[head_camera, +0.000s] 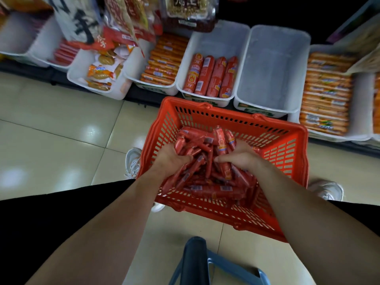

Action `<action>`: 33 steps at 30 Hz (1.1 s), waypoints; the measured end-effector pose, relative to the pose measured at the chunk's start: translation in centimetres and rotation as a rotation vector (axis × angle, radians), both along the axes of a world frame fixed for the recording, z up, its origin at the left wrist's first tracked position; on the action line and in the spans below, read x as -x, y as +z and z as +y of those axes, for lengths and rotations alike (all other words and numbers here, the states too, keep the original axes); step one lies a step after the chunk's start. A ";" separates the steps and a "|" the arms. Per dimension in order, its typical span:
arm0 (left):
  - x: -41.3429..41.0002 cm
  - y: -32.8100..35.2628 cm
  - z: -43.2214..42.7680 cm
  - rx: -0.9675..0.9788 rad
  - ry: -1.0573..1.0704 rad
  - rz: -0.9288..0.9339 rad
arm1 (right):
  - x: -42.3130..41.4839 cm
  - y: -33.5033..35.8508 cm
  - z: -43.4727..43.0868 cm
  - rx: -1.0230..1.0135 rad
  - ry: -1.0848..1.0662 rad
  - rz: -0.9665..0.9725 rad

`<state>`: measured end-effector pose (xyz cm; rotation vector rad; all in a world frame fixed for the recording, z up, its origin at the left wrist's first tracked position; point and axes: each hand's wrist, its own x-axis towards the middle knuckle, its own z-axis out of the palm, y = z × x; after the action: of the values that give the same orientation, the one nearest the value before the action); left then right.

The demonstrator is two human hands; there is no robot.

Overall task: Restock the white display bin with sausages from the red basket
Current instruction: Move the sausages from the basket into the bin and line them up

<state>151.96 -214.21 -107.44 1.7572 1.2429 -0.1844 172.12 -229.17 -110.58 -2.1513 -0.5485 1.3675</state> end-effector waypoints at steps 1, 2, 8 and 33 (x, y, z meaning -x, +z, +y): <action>-0.2 0.8 -0.1 -0.010 -0.002 -0.028 | -0.2 0.9 -0.1 -0.007 0.000 -0.011; -0.5 1.6 -0.1 -0.012 0.000 -0.070 | -0.3 1.9 -0.3 -0.022 0.010 -0.036; -3.4 6.6 0.1 -0.061 -0.008 -0.228 | -2.4 6.2 -1.7 -0.087 -0.012 -0.171; -18.2 7.8 8.6 -0.055 0.010 -0.485 | -20.8 8.5 8.3 -0.028 0.056 -0.642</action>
<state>170.16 -205.62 -99.64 1.7080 0.9069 0.2719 192.93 -220.83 -102.07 -2.5528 -0.8592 0.6578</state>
